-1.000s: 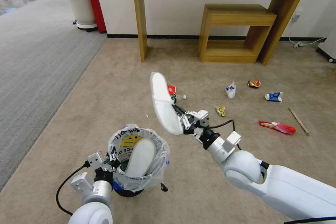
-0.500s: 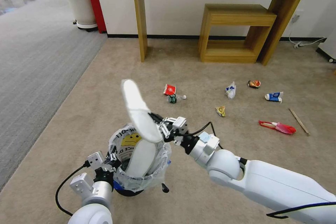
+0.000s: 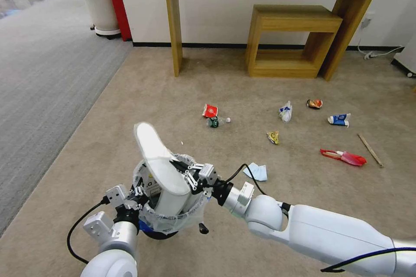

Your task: Pick up the trash bin and place the garbage on the floor into it.

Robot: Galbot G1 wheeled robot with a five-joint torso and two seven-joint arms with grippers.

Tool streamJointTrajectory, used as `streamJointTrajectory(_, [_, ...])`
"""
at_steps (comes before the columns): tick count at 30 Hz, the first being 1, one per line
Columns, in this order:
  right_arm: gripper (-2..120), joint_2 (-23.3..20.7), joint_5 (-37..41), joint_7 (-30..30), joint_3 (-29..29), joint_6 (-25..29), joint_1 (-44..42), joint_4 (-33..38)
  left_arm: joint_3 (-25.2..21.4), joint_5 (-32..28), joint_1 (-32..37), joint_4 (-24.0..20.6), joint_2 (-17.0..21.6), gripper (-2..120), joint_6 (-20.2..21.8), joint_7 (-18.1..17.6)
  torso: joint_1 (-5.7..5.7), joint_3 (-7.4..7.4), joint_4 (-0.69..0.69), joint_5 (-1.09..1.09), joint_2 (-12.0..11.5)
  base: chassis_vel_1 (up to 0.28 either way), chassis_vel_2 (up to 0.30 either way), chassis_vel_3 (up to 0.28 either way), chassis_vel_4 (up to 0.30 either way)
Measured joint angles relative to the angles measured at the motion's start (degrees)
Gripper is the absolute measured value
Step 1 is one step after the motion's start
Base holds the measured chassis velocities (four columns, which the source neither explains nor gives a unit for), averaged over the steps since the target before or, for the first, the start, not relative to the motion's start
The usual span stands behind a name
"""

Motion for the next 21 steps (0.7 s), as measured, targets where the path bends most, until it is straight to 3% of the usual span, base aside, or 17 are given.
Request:
streamJointTrajectory(13, [1,1.05,-2.46,0.02,-1.39,0.80,-0.34,-3.02,-0.07,-0.67,-0.34,-0.13,0.20,4,0.06,-0.11,0.00,0.00,0.00,0.00,0.00,0.000,0.000,0.000,0.000])
streamJointTrajectory(16, [7,1.14,-2.60,0.02,-1.40,0.80,-0.22,-3.20,-0.01,-0.66,-0.28,-0.19,0.13,4,0.06,-0.11,0.00,0.00,0.00,0.00,0.00,0.000,0.000,0.000,0.000])
streamJointTrajectory(21, [29,0.89,-3.24,0.32,-1.15,0.42,0.05,-3.07,0.05,-0.50,-0.12,-0.31,0.04,4,0.06,-0.11,0.00,0.00,0.00,0.00,0.00,0.000,0.000,0.000,0.000])
